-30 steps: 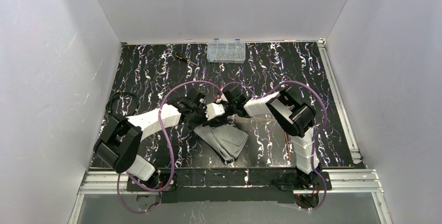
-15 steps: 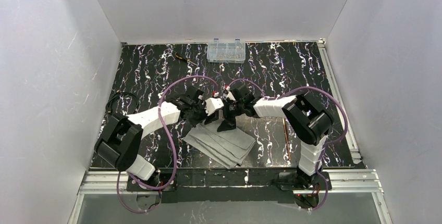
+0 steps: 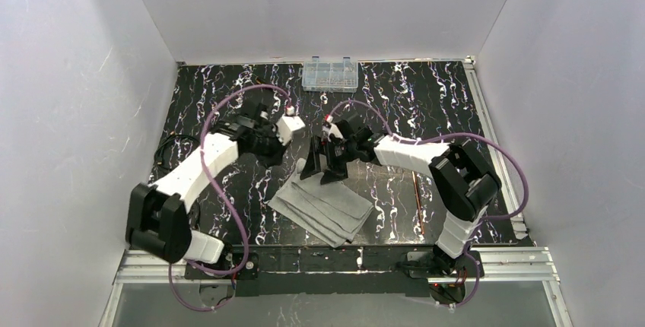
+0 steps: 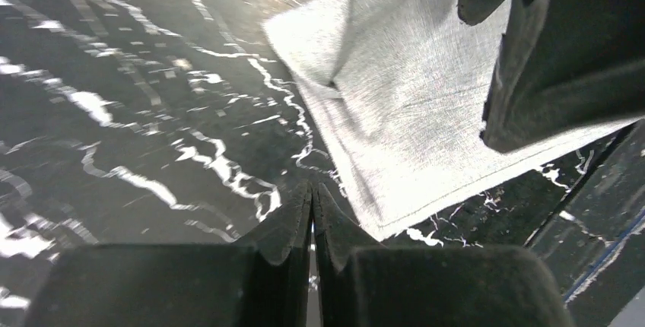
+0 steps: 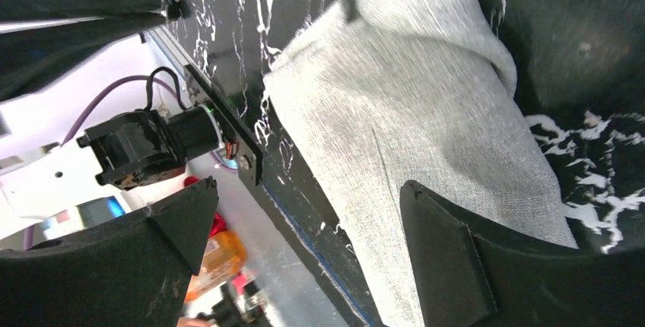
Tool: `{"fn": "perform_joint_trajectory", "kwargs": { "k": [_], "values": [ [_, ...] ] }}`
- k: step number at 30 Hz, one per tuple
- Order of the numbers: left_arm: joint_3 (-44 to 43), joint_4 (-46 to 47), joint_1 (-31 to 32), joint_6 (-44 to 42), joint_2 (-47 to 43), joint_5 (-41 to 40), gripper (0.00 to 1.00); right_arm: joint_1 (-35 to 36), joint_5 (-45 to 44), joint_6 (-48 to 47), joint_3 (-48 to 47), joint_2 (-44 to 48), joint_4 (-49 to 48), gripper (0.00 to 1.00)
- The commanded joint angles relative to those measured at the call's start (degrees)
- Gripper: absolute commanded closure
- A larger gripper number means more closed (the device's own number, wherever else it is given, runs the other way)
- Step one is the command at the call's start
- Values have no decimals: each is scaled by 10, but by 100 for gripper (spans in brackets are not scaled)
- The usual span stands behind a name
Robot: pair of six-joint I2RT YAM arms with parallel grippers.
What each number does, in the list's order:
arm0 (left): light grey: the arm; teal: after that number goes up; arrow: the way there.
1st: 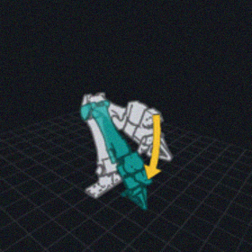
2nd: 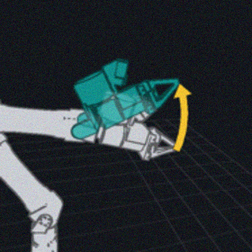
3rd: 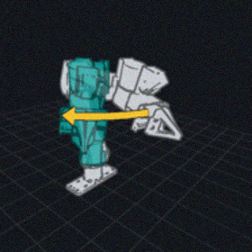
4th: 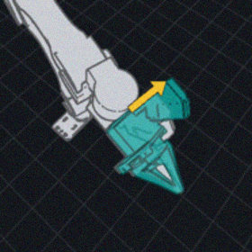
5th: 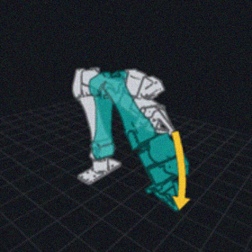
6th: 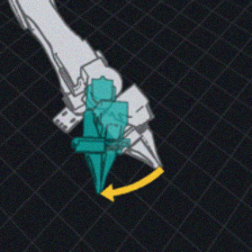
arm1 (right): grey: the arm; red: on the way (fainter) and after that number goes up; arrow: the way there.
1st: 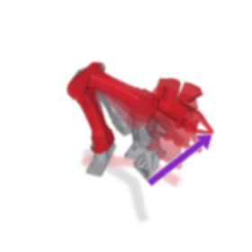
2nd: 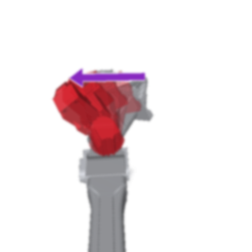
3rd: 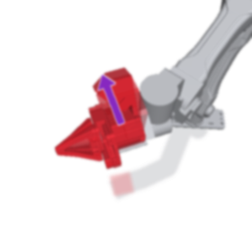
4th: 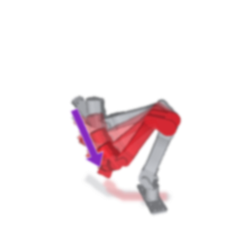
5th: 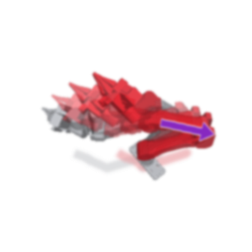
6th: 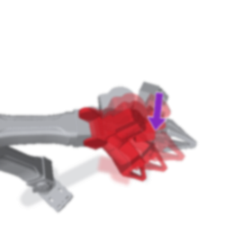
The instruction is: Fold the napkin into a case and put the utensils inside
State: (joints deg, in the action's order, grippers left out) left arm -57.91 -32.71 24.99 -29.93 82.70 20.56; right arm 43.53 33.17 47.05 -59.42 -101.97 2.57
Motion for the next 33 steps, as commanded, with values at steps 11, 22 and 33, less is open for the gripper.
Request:
{"fn": "perform_joint_trajectory", "kwargs": {
  "k": [11, 22, 33],
  "values": [
    [54, -147, -43, -308, -276, 180, 61, 30, -194, -171, -82, 48, 188, 2],
    [203, -88, -42, -453, -349, 138, 63, 119, -273, -175, -127, -32, 142, 19],
    [254, -28, -42, -491, -372, 135, 65, 120, -240, -150, -175, -110, 90, 32]
  ]
}}
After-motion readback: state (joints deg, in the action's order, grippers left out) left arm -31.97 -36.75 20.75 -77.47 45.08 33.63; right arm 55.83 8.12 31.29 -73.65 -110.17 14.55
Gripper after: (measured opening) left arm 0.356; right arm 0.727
